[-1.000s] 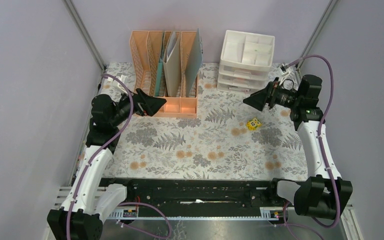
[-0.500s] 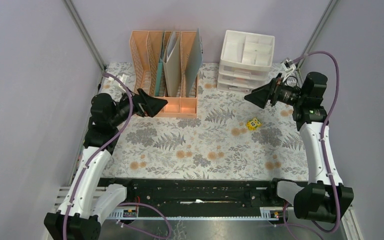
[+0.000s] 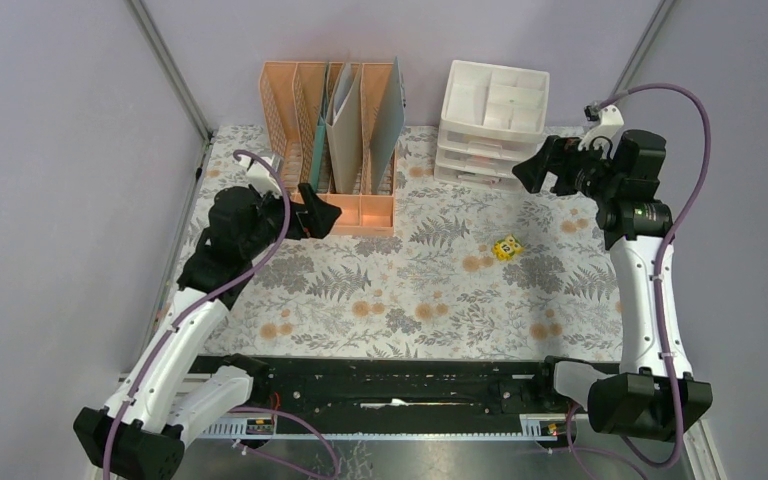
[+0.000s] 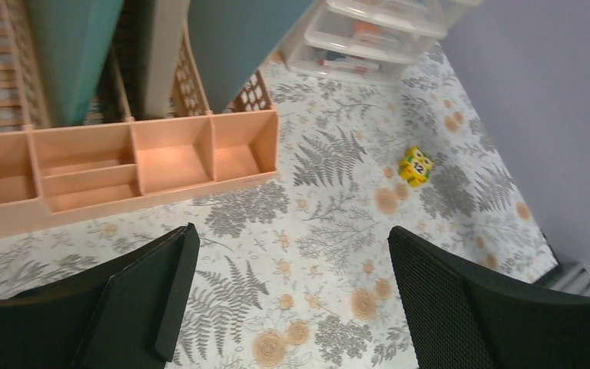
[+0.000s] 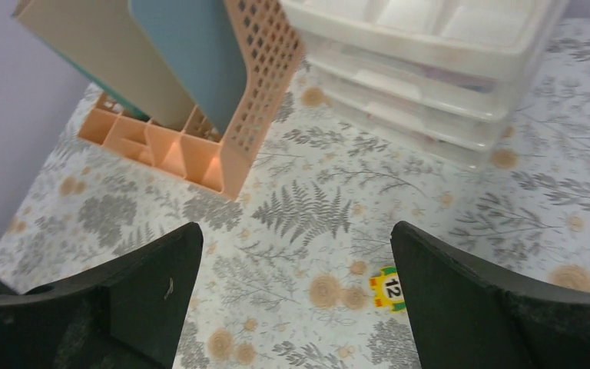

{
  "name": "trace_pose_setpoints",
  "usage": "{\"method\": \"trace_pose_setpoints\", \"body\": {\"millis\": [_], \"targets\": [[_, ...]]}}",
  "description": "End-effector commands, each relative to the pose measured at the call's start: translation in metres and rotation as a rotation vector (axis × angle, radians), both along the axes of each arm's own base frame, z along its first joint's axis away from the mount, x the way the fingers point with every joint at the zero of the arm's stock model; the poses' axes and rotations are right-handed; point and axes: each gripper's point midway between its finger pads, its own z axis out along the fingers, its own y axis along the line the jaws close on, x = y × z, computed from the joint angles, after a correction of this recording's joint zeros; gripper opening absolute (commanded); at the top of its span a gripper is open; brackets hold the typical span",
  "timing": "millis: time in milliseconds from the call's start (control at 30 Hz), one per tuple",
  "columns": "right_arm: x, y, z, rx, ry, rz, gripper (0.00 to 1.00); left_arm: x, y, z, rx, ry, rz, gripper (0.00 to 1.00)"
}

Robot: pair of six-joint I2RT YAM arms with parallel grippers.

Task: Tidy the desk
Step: Reset both arms

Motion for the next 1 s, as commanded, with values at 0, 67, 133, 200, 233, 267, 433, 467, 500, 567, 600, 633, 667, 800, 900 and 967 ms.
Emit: {"method": "trace_pose_setpoints", "body": {"millis": [0, 67, 133, 200, 233, 267, 433, 467, 500, 567, 600, 633, 667, 800, 900, 967], "targets": [[-0.002, -0.023, 0.034, -0.092, -0.099, -0.127, 1.0, 0.01, 0.023, 0.045, 0.053, -0.126, 0.113, 0.99], [-0.005, -0.023, 0.04, -0.095, -0.12, -0.132, 1.0, 0.009, 0.029, 0.052, 0.068, -0.141, 0.132, 0.99], [-0.007, -0.024, 0.047, -0.096, -0.141, -0.14, 1.0, 0.006, 0.033, 0.061, 0.075, -0.156, 0.147, 0.99], [-0.01, -0.023, 0.054, -0.093, -0.166, -0.142, 1.0, 0.003, 0.039, 0.069, 0.079, -0.174, 0.168, 0.99], [-0.012, -0.022, 0.058, -0.091, -0.174, -0.137, 1.0, 0.002, 0.042, 0.075, 0.08, -0.187, 0.181, 0.99], [-0.012, -0.021, 0.06, -0.088, -0.179, -0.13, 1.0, 0.0, 0.044, 0.079, 0.08, -0.196, 0.188, 0.99], [-0.019, -0.016, 0.08, -0.06, -0.211, -0.117, 1.0, -0.009, 0.052, 0.1, 0.079, -0.236, 0.216, 0.99], [-0.021, -0.015, 0.085, -0.058, -0.219, -0.114, 1.0, -0.011, 0.054, 0.104, 0.077, -0.242, 0.219, 0.99], [-0.023, -0.013, 0.089, -0.055, -0.224, -0.105, 1.0, -0.015, 0.054, 0.11, 0.074, -0.246, 0.214, 0.99], [-0.029, -0.009, 0.099, -0.046, -0.237, -0.085, 1.0, -0.019, 0.054, 0.12, 0.069, -0.264, 0.21, 0.99], [-0.031, -0.008, 0.103, -0.043, -0.242, -0.083, 1.0, -0.02, 0.056, 0.122, 0.072, -0.272, 0.213, 0.99], [-0.033, -0.008, 0.106, -0.04, -0.245, -0.084, 1.0, -0.02, 0.056, 0.123, 0.075, -0.274, 0.216, 0.99], [-0.034, -0.007, 0.108, -0.038, -0.244, -0.084, 1.0, -0.02, 0.057, 0.123, 0.077, -0.276, 0.219, 0.99], [-0.04, -0.003, 0.111, -0.045, -0.247, -0.056, 1.0, -0.022, 0.055, 0.122, 0.064, -0.268, 0.21, 0.99], [-0.044, 0.001, 0.109, -0.065, -0.258, -0.013, 1.0, -0.025, 0.053, 0.123, 0.05, -0.272, 0.195, 0.99], [-0.046, 0.005, 0.105, -0.06, -0.252, 0.012, 1.0, -0.027, 0.05, 0.124, 0.037, -0.275, 0.179, 0.99]]}}
